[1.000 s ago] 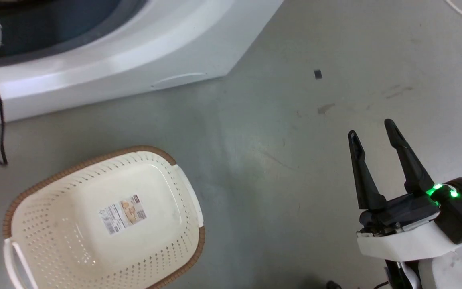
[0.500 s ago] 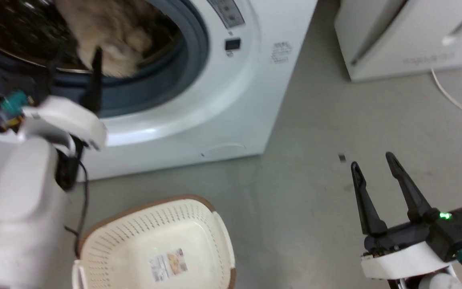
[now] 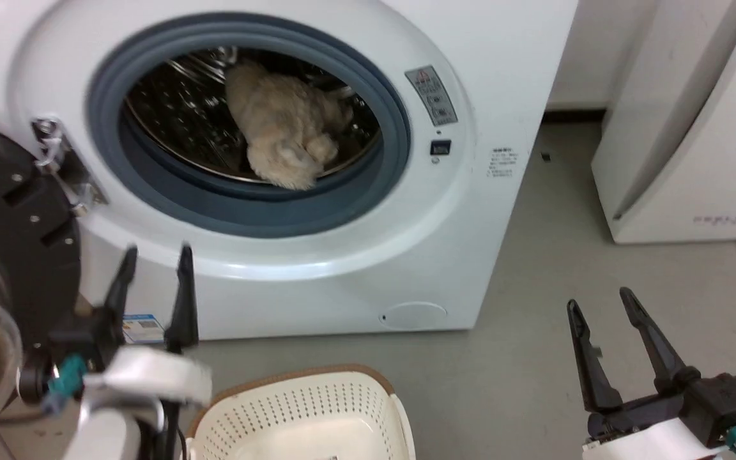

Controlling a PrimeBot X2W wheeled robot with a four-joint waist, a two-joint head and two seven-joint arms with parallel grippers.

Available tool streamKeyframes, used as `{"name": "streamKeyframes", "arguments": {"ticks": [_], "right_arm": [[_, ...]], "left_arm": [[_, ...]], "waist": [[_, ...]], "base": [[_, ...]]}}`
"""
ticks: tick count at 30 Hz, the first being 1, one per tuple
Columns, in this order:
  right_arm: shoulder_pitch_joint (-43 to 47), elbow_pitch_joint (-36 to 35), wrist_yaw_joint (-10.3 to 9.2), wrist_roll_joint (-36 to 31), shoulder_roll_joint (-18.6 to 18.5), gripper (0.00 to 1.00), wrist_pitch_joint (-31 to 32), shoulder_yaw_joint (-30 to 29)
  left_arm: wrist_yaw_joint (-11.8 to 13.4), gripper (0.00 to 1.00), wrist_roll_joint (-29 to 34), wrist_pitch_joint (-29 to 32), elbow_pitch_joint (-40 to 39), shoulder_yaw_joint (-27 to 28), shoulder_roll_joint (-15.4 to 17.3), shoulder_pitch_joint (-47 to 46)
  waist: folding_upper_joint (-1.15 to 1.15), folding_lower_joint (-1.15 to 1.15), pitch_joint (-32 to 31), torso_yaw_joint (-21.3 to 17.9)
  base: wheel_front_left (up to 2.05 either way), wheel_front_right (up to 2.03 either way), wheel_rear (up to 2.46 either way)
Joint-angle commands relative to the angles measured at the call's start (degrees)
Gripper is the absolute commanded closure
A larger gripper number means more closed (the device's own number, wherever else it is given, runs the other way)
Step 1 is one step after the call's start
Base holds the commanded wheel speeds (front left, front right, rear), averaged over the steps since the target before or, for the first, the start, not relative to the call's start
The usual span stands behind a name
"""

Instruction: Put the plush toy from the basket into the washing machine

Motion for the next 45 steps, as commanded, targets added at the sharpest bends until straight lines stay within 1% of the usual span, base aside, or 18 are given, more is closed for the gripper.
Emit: {"name": "streamKeyframes", "arguments": {"ticks": [1, 4, 5, 8, 14, 20, 27, 28, 45], "right_arm": [[1.29, 0.28, -0.05, -0.2, 0.0, 0.0, -0.25, -0.18], [2.09, 0.66, -0.05, 0.06, 0.0, 0.0, -0.25, -0.18], [2.09, 0.66, -0.05, 0.06, 0.0, 0.0, -0.25, -0.18], [2.8, 1.08, -0.05, 0.32, 0.0, 0.0, -0.25, -0.02], [3.83, 1.54, -0.05, 0.92, 0.0, 0.0, -0.25, 0.19], [4.39, 1.78, -0.05, 1.38, 0.0, 0.0, -0.25, -0.15], [4.21, 2.08, -0.05, 1.54, 0.0, 0.0, -0.25, 0.03], [3.64, 1.88, 0.0, 1.23, 0.0, 1.0, 0.0, -0.01], [3.09, 1.92, -0.01, 0.7, 0.0, 1.0, 1.61, -0.19]], "left_arm": [[0.54, 0.0, 0.87, -0.29, -2.1, 0.05, -0.77, 4.18], [1.18, 0.0, 1.91, -0.29, -3.6, 0.11, -1.83, 8.61], [1.18, 0.0, 1.91, -0.29, -3.6, 0.11, -1.83, 8.61], [1.54, 0.0, 1.69, -0.29, -4.68, 0.61, -3.69, 12.45], [0.77, 0.0, 3.59, -0.29, -5.32, 0.13, -5.7, 16.96], [-0.04, 0.0, 5.2, -0.29, -4.98, -0.07, -7.66, 18.05], [-1.42, 0.0, 6.78, -0.29, -4.88, 0.86, -9.17, 18.06], [-1.4, 1.0, 6.53, 0.0, -4.89, 0.73, -9.18, 17.4], [-1.76, 1.0, 8.11, 1.68, -5.5, 1.37, -9.67, 16.95]], "waist": [[0.0, 0.01, -1.86, 0.91], [0.0, 0.01, -2.74, 0.91], [0.0, 0.01, -2.74, 0.91], [0.0, 0.01, -3.33, 0.82], [0.0, 0.01, -4.18, 0.81], [0.0, 0.01, -4.63, 1.09], [0.0, 0.01, -4.71, 1.05], [0.0, 0.01, -4.71, 1.05], [0.0, 0.01, -4.73, 1.18]], "base": [[0.0, 0.0, 0.0], [0.0, 0.0, 0.0], [0.0, 0.0, 0.0], [0.0, 0.0, 0.0], [0.0, 0.0, 0.0], [0.0, 0.0, 0.0], [0.0, 0.0, 0.0], [0.0, 0.0, 0.0], [0.0, 0.0, 0.0]]}}
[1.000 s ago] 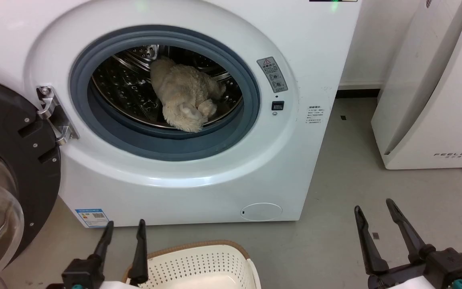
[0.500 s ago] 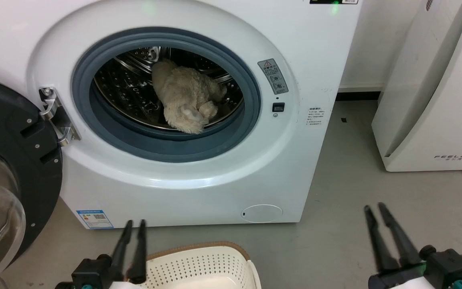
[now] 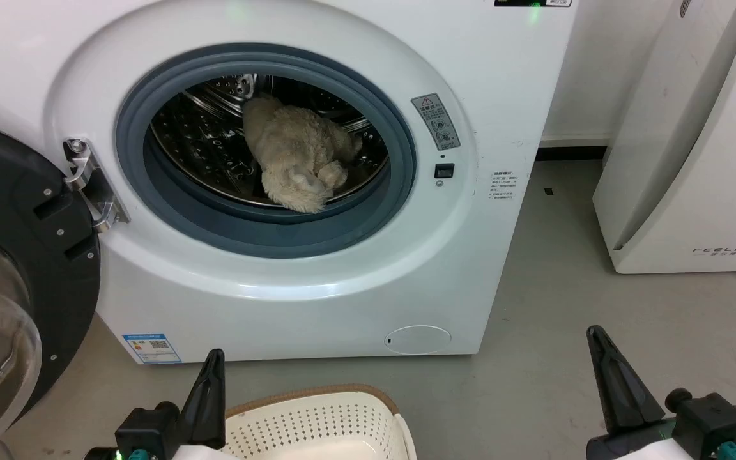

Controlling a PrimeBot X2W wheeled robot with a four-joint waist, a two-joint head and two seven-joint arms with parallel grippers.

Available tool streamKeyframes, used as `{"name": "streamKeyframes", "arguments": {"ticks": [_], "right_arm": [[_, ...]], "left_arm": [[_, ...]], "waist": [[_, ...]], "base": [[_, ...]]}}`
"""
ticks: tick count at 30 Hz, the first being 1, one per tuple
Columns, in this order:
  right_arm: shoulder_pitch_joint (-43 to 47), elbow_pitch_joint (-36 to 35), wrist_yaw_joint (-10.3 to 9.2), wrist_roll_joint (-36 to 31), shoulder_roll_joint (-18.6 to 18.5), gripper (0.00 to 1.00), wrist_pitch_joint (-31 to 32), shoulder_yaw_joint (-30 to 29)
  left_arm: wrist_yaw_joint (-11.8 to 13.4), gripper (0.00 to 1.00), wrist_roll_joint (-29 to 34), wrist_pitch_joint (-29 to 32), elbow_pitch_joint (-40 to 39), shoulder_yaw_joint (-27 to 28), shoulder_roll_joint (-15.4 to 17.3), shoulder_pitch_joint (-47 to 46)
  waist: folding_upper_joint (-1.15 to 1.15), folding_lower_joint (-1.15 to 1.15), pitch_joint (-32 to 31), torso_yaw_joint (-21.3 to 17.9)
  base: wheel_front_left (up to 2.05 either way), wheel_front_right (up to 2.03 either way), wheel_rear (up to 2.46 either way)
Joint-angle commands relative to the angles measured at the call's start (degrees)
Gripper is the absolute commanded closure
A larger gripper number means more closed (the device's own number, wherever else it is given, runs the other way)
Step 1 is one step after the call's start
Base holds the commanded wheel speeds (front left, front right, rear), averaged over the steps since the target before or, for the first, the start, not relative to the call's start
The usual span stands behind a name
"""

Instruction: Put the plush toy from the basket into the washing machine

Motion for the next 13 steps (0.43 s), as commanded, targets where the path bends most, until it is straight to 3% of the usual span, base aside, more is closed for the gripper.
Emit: {"name": "streamKeyframes", "arguments": {"ticks": [1, 13], "right_arm": [[-0.53, 0.05, -0.01, -0.39, 0.0, 1.0, 0.35, -0.08], [-0.98, 0.1, -0.01, -0.84, 0.0, 1.0, 1.76, -0.22]], "left_arm": [[-0.25, 1.0, 0.6, 0.35, -0.38, 0.39, -0.35, -0.38], [-0.48, 1.0, 2.06, 1.75, -0.95, 1.16, -0.81, -0.76]], "waist": [[0.0, 0.0, 0.0, 0.02], [0.0, 0.0, -0.01, 0.14]], "base": [[0.0, 0.0, 0.0], [0.0, 0.0, 0.0]]}}
